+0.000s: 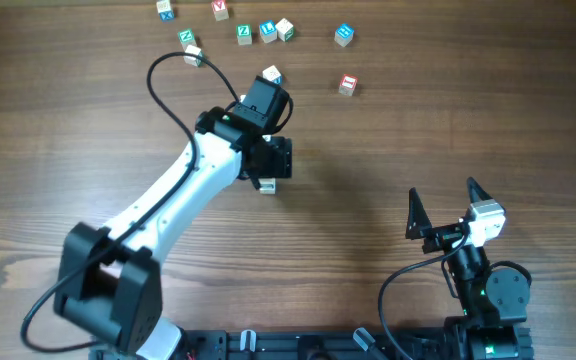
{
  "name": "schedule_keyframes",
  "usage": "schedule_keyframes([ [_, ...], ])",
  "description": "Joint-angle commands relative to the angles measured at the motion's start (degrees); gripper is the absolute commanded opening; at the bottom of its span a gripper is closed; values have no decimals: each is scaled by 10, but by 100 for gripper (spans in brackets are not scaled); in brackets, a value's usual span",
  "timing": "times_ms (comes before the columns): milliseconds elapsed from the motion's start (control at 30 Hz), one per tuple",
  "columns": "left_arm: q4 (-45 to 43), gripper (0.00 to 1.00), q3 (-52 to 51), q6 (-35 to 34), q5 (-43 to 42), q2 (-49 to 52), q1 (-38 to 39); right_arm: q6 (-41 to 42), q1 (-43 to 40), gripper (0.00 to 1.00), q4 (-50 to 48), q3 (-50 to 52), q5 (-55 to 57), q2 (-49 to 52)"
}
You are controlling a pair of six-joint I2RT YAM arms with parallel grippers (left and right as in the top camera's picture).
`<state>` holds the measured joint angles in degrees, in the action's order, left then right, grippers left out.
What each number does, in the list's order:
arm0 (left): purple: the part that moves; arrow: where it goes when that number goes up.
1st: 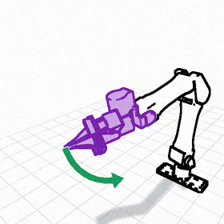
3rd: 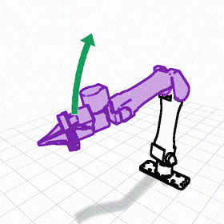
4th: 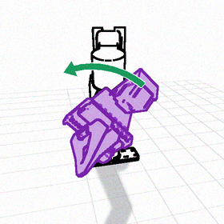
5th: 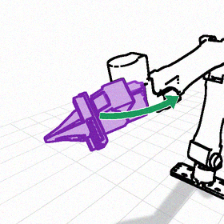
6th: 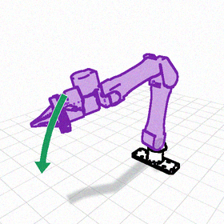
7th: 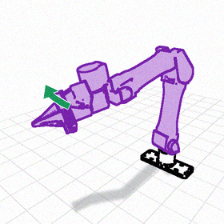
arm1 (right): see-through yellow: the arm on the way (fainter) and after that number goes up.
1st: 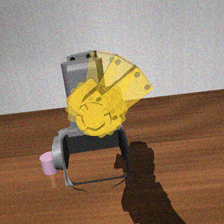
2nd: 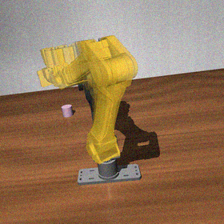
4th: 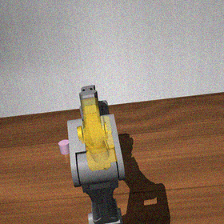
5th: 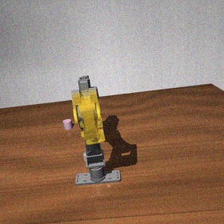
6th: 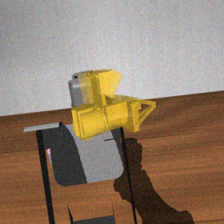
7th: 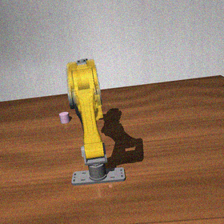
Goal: Form a tower
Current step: 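Lower the M block onto the top of the stack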
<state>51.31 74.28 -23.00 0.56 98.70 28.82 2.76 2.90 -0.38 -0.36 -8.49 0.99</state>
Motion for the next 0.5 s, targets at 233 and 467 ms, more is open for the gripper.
schedule_keyframes([
  [233, -1, 68, -6, -32, 1, 39, 3, 4, 1, 100, -2, 1, 6, -4],
  [467, -2, 61, -6, -45, -12, 63, 3, 3, 1, 100, -2, 1, 7, -4],
])
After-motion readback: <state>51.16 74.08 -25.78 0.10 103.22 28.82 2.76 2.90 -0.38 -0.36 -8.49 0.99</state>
